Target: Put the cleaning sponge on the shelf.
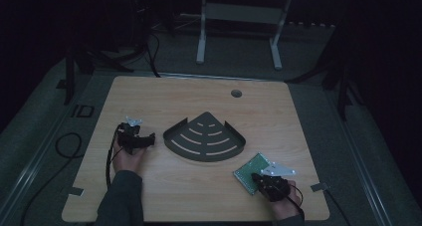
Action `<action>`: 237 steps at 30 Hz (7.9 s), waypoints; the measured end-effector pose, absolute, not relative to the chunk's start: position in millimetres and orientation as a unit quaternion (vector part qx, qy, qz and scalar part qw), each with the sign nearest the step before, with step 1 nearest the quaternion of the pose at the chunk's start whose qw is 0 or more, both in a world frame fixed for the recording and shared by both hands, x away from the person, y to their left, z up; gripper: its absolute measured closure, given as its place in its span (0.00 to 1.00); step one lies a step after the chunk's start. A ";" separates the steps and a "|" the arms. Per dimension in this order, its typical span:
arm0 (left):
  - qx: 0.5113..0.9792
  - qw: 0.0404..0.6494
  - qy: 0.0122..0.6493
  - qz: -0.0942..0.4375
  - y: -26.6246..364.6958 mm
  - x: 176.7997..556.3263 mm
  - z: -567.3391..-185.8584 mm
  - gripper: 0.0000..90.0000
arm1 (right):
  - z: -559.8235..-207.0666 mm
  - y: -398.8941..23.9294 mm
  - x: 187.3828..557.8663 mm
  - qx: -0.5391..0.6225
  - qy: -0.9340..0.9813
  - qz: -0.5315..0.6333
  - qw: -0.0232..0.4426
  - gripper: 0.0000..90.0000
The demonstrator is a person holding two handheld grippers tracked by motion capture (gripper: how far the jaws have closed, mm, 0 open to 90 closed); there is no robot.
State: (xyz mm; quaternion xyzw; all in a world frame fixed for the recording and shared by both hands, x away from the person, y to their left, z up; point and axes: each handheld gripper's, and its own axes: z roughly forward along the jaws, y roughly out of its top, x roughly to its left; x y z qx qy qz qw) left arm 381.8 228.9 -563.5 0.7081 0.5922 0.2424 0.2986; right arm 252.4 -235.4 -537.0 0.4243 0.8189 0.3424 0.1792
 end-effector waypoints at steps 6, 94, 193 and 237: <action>0.708 0.299 0.592 0.242 228.9 381.8 -563.4 0.17 | -536.4 -242.1 249.8 0.439 0.813 0.339 0.179 1.00; 0.708 0.299 0.593 0.242 228.8 382.1 -563.4 0.17 | -512.5 -300.9 345.5 0.519 0.837 0.173 0.008 0.78; 0.708 0.299 0.592 0.243 228.8 382.8 -563.4 0.17 | -386.7 -252.1 391.3 0.430 0.878 0.194 0.079 1.00; 0.708 0.299 0.592 0.242 228.8 383.1 -563.3 0.17 | -369.6 -206.2 423.8 0.397 0.887 0.223 0.078 1.00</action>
